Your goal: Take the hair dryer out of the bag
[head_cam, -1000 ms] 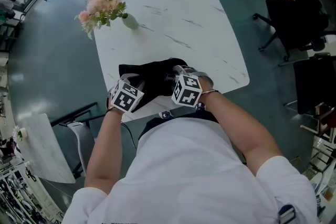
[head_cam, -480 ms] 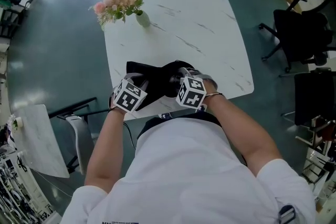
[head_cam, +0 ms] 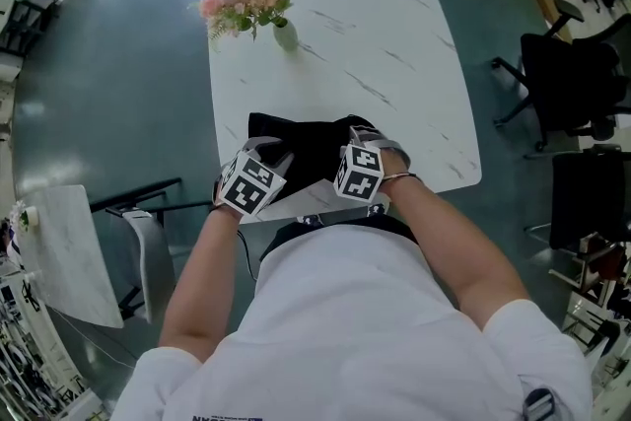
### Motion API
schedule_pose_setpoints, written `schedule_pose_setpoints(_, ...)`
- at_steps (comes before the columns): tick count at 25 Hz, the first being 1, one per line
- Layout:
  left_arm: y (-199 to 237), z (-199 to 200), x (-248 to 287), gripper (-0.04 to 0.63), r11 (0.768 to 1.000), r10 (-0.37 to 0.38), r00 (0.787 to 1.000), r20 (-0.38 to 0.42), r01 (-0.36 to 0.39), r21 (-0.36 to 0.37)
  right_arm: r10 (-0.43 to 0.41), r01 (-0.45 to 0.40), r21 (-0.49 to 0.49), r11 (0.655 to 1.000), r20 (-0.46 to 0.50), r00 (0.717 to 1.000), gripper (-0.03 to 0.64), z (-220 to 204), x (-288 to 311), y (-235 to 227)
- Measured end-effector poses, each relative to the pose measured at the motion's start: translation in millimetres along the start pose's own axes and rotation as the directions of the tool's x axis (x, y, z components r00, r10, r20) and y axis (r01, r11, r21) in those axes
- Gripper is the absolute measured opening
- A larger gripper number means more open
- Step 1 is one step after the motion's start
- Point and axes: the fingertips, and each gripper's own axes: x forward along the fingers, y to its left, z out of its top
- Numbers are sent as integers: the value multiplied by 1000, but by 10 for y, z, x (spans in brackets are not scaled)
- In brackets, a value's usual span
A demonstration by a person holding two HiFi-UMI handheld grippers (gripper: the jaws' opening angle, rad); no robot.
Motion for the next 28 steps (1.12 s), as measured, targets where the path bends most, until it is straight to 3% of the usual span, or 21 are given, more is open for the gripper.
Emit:
schedule_pose_setpoints(5, 138, 21, -265, 161, 992, 24, 995, 99, -12, -122, -3, 3, -11, 1000, -3, 1000, 270, -27, 20, -16)
schedule_pose_setpoints(9, 360, -241, -477, 161, 964, 80, 990, 113, -48, -261, -9, 9, -49, 999, -12, 1000, 235, -96, 18, 32)
schedule_pose_setpoints(14, 247, -850, -389, 181, 940, 0, 1000, -21, -7, -342, -22, 21, -42, 999, -14, 1000, 225, -113, -1, 32)
schedule_pose_setpoints(18, -53, -1242, -214, 226, 940, -98, 985, -143, 44, -339, -12, 12, -38, 999, -8, 1000, 225, -107, -1, 38)
schedule_pose_setpoints(22, -58, -1351, -29, 227, 945, -36, 985, -172, -22, -325, -17, 17, -34, 999, -7, 1000, 225, -108, -2, 27)
schedule_pose_setpoints(23, -36, -1354, 3, 221, 942, -17, 985, -172, -42, -334, -17, 17, -34, 999, -8, 1000, 225, -108, -2, 26)
schedule_pose_setpoints(26, 58, -1370, 49, 94, 937, 40, 981, -190, -103, -335, -11, 10, -30, 999, -14, 1000, 223, -121, -22, 34)
schedule_pose_setpoints(28, 107, -1362, 40, 47, 937, 66, 979, -193, -127, -325, -8, 7, -25, 1000, -20, 1000, 221, -152, -53, 46)
